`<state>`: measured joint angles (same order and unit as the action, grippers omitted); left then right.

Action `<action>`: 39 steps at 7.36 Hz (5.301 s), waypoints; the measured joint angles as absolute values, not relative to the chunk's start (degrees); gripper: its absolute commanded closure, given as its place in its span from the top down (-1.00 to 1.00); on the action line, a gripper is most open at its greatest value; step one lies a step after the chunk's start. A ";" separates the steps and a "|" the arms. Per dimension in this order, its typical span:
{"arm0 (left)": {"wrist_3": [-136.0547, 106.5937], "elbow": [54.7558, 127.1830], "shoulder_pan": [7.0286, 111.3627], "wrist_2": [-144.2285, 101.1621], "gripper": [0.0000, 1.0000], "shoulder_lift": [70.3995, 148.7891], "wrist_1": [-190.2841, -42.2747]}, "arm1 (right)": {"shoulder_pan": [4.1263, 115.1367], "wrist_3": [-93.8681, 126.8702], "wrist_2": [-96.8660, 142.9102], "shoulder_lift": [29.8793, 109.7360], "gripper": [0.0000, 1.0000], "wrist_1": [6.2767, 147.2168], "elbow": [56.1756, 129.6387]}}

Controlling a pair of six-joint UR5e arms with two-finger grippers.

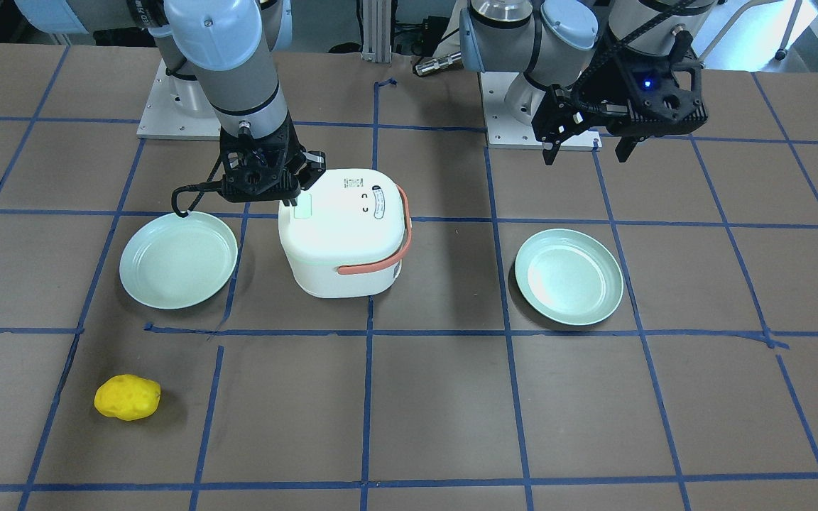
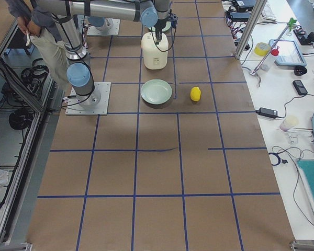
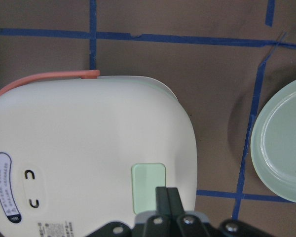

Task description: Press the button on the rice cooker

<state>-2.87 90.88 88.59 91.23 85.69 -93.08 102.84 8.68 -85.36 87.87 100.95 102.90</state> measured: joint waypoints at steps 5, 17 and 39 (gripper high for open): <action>-2.81 90.88 88.59 91.23 1.00 85.69 -93.08 | 104.28 8.65 -85.34 86.64 -1.00 101.31 103.49; -2.82 90.88 88.59 91.23 1.00 85.69 -93.08 | 104.32 8.61 -85.28 86.49 -1.00 101.42 104.30; -2.82 90.88 88.59 91.23 1.00 85.69 -93.08 | 103.82 8.09 -87.29 86.60 1.00 101.39 100.35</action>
